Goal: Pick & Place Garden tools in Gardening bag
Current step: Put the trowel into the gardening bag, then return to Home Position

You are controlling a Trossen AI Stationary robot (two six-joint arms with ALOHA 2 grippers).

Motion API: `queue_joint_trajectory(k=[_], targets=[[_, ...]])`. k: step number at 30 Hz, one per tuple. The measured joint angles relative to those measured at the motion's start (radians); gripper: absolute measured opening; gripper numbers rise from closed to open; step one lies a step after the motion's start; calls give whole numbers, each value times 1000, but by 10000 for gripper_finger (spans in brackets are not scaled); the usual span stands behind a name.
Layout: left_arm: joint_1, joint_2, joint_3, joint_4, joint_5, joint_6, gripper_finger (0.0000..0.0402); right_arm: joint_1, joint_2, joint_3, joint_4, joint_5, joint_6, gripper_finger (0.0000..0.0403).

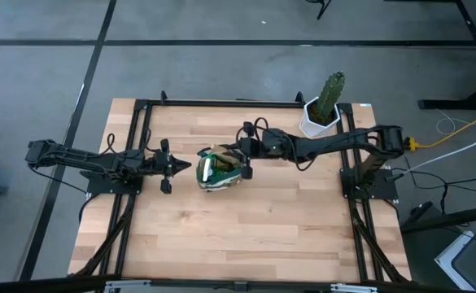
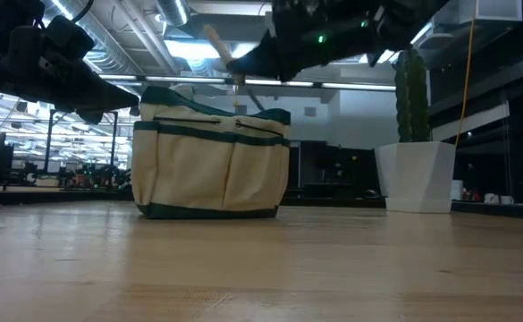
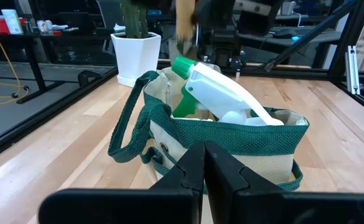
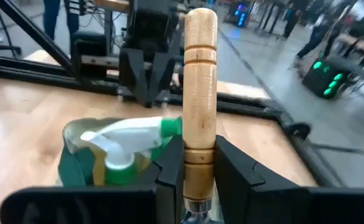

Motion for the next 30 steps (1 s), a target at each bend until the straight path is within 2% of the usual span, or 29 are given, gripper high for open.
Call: queue_joint_trajectory(k=[7,17,22,27,30], targets=[[0,0,0,0,0,0,4,-2,89,0,126,-37,52,66],[0,0,0,0,0,0,4,-2,103,-1,49,-34,55,70],[0,0,0,0,0,0,4,-2,103,-1,36,-29,85,95],[0,0,0,0,0,0,4,-2,103,-1,33,58,142,129],[0,0,0,0,0,0,4,-2,103,-1,33,63,172,152]])
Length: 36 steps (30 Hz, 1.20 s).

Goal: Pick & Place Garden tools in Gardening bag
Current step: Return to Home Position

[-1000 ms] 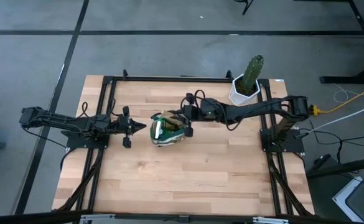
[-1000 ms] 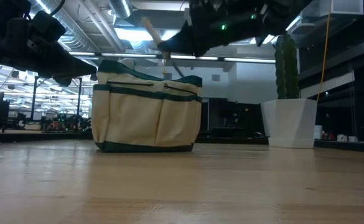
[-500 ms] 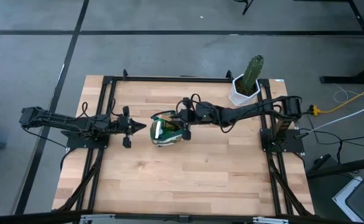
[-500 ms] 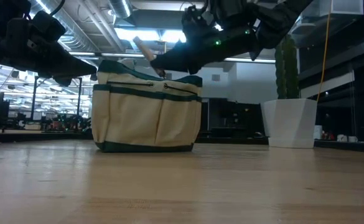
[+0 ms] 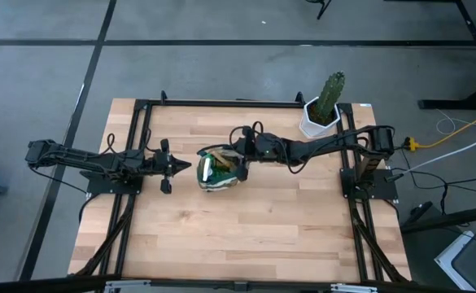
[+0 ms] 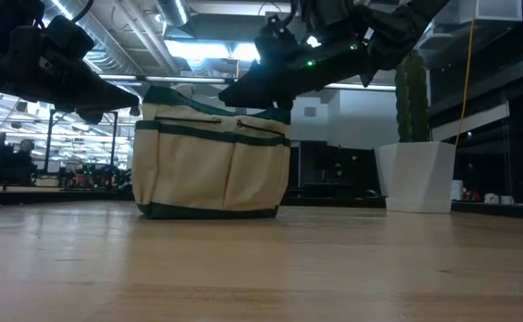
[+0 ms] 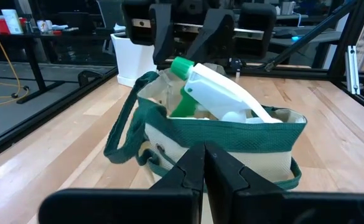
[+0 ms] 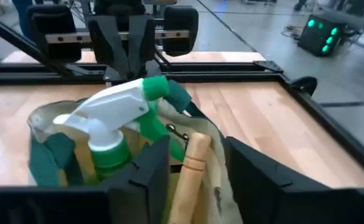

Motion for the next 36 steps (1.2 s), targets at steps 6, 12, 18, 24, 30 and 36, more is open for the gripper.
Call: queue_joint_trajectory(k=[6,12,18,24,30,36], targets=[[0,0,0,0,0,0,4,0,-6,0,-44,-62,74,202],[0,0,0,0,0,0,4,0,-110,30,-259,-95,110,221],[0,0,0,-1,0,0,4,0,-275,35,-462,-98,137,216],[0,0,0,-2,0,0,4,1,-367,35,-563,-100,185,215],[0,0,0,-2,0,0,4,0,-375,34,-550,-97,177,215],[0,0,0,-2,0,0,4,0,-374,34,-555,-97,174,215]])
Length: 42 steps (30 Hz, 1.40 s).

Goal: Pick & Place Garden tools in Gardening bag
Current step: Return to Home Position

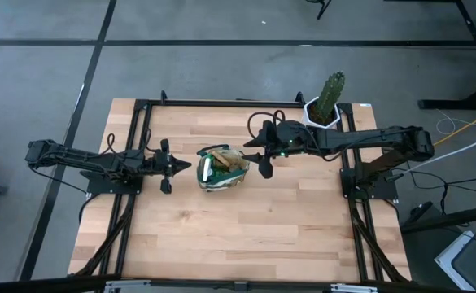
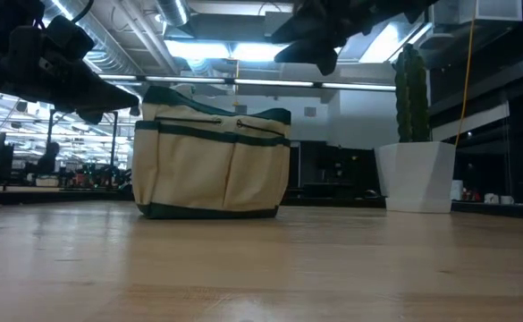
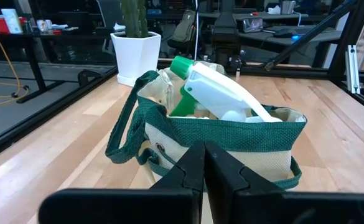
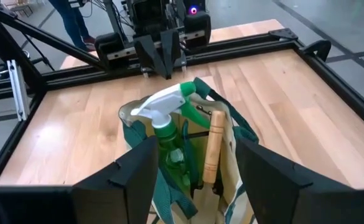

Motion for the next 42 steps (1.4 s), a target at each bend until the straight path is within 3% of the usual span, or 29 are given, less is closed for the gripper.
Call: queue_joint_trajectory(k=[24,42], targets=[[0,0,0,-1,0,0,4,2,-1,0,2,1,-39,215],[0,0,0,-3,0,0,4,5,-226,-130,-126,58,-101,215]])
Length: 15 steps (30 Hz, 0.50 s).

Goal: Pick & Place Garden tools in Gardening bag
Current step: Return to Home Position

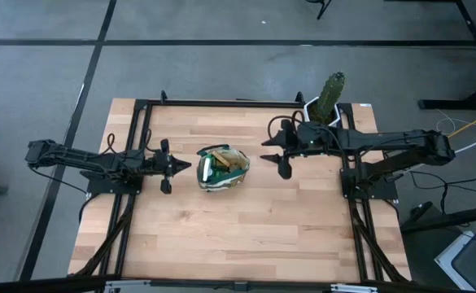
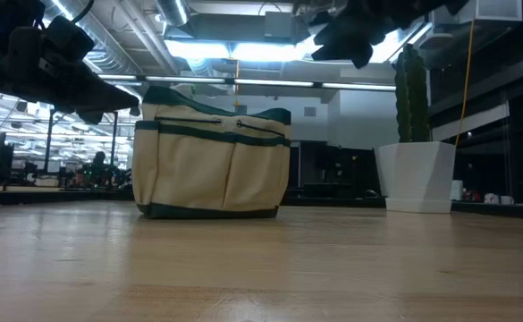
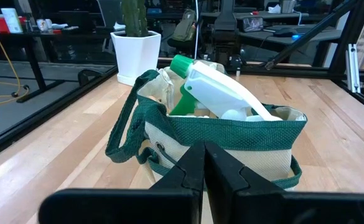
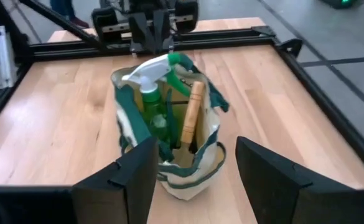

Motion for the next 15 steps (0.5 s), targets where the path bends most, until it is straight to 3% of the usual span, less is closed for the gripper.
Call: queue_joint_trajectory(k=[7,15], targets=[[0,0,0,0,0,0,4,-8,0,-2,-39,-73,0,215],[0,0,0,0,0,0,4,13,-68,-3,-300,-76,0,215]])
